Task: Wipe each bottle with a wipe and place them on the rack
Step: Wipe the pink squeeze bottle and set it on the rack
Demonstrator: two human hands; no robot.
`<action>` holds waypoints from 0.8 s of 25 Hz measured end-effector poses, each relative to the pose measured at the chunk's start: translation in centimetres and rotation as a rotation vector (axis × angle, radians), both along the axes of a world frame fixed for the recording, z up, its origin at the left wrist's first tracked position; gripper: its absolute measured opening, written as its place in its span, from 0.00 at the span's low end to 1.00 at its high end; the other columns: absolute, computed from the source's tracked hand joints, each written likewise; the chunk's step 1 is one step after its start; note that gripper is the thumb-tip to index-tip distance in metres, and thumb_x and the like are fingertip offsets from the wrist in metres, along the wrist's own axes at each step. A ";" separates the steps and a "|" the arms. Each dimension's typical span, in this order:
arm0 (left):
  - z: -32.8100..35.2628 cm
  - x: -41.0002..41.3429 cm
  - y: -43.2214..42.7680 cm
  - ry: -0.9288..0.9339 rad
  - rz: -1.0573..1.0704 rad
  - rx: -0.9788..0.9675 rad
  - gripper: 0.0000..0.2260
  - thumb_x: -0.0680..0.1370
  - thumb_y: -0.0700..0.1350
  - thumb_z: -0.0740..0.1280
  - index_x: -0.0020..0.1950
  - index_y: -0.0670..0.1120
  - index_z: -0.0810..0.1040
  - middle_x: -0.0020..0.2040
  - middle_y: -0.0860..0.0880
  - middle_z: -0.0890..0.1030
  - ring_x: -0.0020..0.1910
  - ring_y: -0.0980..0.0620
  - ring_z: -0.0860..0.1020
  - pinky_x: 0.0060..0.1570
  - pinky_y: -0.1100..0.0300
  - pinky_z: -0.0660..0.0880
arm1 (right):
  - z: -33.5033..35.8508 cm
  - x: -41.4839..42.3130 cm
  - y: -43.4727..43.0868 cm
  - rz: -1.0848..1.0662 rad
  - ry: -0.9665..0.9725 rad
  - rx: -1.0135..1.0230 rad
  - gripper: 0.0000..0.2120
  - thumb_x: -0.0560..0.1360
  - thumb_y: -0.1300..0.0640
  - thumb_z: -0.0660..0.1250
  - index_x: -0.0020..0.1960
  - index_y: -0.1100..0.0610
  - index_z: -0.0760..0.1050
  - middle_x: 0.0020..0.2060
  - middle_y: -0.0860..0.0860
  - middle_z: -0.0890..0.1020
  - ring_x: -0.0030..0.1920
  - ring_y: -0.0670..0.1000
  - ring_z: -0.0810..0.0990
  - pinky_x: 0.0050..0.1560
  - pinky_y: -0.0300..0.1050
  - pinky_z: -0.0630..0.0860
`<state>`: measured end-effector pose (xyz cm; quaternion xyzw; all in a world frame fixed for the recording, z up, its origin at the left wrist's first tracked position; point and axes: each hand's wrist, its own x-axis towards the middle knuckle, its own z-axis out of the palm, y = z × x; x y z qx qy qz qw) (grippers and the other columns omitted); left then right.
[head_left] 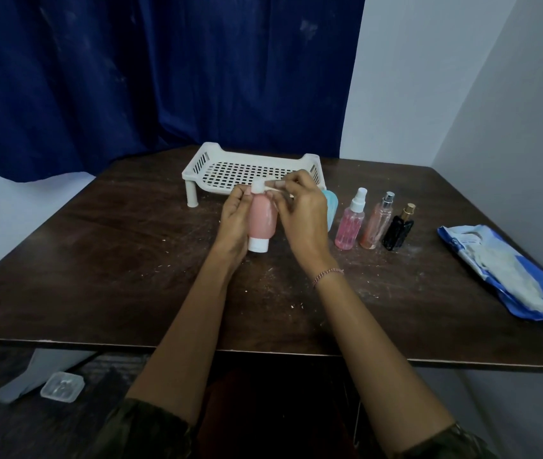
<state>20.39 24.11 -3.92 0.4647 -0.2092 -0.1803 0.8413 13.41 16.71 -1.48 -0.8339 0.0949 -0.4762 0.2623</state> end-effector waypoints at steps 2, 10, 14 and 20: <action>-0.1 0.3 0.0 0.070 0.035 -0.050 0.08 0.82 0.40 0.54 0.49 0.45 0.73 0.47 0.48 0.77 0.39 0.59 0.79 0.38 0.65 0.78 | -1.4 -0.5 0.5 0.050 0.037 -0.021 0.06 0.73 0.66 0.68 0.49 0.66 0.80 0.45 0.54 0.78 0.46 0.42 0.75 0.52 0.32 0.74; -0.3 1.0 -0.2 0.186 0.033 -0.097 0.07 0.82 0.43 0.56 0.52 0.44 0.73 0.48 0.46 0.77 0.45 0.52 0.77 0.41 0.60 0.78 | -2.4 -1.2 1.1 0.076 0.069 -0.119 0.06 0.71 0.67 0.69 0.48 0.65 0.80 0.45 0.55 0.79 0.46 0.52 0.78 0.50 0.46 0.78; -0.4 1.0 -0.1 0.158 0.019 -0.056 0.11 0.82 0.42 0.55 0.60 0.41 0.73 0.50 0.48 0.79 0.47 0.54 0.78 0.43 0.62 0.78 | 0.8 0.6 0.1 0.037 -0.013 -0.026 0.07 0.73 0.65 0.68 0.50 0.63 0.81 0.45 0.54 0.80 0.45 0.43 0.75 0.50 0.28 0.72; -0.2 1.3 0.1 0.267 0.055 -0.154 0.09 0.82 0.41 0.55 0.57 0.41 0.72 0.47 0.45 0.79 0.42 0.53 0.79 0.39 0.61 0.79 | -1.1 0.3 1.0 0.071 -0.004 -0.001 0.08 0.72 0.68 0.67 0.50 0.63 0.80 0.47 0.53 0.78 0.47 0.43 0.75 0.52 0.30 0.73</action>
